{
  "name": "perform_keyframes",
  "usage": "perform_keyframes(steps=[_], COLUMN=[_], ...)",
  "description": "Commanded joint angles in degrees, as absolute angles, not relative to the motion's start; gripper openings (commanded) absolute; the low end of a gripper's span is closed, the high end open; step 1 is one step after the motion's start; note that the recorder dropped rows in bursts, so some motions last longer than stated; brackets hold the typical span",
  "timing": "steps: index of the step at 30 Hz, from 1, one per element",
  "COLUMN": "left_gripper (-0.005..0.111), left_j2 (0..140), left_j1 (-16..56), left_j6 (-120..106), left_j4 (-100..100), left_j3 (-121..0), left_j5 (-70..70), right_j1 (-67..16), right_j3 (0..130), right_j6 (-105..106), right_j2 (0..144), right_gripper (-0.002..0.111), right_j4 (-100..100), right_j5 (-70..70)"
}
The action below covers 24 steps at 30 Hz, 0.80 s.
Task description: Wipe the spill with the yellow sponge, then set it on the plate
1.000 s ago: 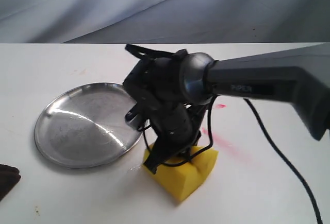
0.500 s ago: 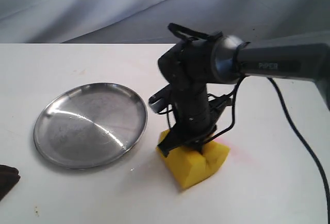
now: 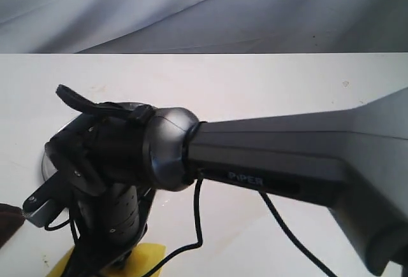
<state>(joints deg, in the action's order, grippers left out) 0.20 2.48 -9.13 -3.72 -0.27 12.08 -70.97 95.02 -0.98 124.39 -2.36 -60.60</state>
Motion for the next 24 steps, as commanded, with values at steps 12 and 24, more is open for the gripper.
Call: perform_keyframes(steps=[12, 24], left_gripper=[0.000, 0.000], left_j2=[0.0, 0.0], left_j1=[2.8, 2.8], left_j6=[-9.2, -9.2], left_j4=[-3.9, -3.9], left_j3=[0.0, 0.0], left_j5=[11.8, 11.8], right_j1=[-51.8, -37.1], right_j3=[92.5, 94.5], right_j6=[-6.5, -8.4], right_j2=[124.4, 126.8], right_gripper=[0.000, 0.000], right_j4=[15.0, 13.1], right_j5=[-67.0, -58.2])
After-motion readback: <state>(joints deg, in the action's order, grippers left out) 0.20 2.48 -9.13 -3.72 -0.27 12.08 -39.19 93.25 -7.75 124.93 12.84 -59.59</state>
